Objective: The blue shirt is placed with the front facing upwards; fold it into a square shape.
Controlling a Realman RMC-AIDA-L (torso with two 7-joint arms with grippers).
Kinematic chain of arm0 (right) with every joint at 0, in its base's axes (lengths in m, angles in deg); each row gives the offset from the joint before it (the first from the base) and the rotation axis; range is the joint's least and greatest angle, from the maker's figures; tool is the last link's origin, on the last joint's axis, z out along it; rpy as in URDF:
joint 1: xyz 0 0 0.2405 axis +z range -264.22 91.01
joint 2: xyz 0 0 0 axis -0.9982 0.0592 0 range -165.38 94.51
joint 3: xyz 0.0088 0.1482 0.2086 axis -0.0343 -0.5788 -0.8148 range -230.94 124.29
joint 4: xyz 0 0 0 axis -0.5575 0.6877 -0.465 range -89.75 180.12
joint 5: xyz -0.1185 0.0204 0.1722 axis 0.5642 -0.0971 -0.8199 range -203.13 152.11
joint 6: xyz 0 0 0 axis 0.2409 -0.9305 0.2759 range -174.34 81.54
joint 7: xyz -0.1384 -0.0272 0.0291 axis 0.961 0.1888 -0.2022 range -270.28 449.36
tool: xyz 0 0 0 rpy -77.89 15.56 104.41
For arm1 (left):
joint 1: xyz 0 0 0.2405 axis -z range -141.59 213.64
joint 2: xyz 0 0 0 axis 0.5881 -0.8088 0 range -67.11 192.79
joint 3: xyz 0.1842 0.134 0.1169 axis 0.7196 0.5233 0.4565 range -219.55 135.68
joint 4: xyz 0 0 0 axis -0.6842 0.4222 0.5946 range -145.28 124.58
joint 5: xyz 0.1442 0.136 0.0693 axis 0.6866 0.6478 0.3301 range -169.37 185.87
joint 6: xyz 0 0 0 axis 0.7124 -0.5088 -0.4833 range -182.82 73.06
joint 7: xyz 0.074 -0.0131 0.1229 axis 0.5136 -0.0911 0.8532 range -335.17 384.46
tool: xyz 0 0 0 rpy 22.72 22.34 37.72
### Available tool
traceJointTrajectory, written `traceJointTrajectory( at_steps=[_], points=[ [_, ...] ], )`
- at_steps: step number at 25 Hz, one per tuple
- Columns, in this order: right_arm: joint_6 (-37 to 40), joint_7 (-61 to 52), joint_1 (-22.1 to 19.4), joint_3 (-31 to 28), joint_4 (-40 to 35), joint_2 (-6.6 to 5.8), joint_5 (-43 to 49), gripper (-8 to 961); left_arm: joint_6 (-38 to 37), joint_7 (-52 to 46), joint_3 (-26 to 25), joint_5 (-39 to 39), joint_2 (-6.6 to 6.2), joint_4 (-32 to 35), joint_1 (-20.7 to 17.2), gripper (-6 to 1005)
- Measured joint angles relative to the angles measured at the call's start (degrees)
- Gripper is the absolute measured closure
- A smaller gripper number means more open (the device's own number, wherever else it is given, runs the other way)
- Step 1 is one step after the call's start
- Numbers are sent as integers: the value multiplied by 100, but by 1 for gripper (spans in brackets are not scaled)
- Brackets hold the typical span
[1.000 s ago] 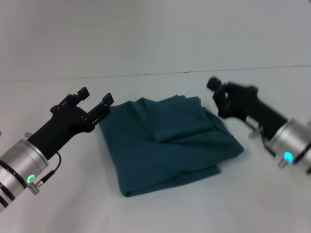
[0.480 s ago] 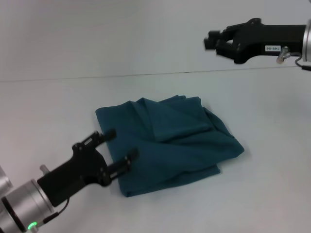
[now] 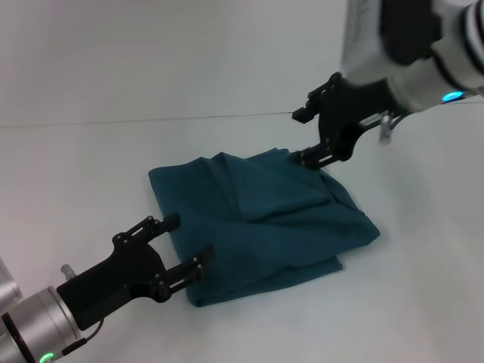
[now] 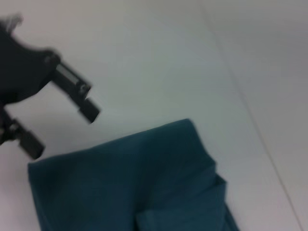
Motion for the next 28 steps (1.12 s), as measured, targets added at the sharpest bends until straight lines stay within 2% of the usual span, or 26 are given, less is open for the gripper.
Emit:
traceJointTrajectory(
  at_steps=[1, 7, 14, 19, 28],
  points=[
    [-125, -36, -30, 264, 13, 7, 47, 347, 2, 0, -6, 0, 0, 2, 4, 206],
    [-885, -139, -336, 1403, 17, 15, 326, 228, 26, -78, -66, 12, -29, 3, 56, 206],
    [-1834, -240, -575, 2200, 310, 30, 556, 228, 28, -82, -137, 17, -26, -1, 21, 207],
    [-2288, -330, -582, 2480, 773, 35, 531, 227, 34, -83, -137, 17, -26, -16, 14, 206],
    [-2850, -535, -607, 2941, 1160, 55, 524, 232, 95, -130, -137, 16, -26, -29, 20, 206]
  ],
)
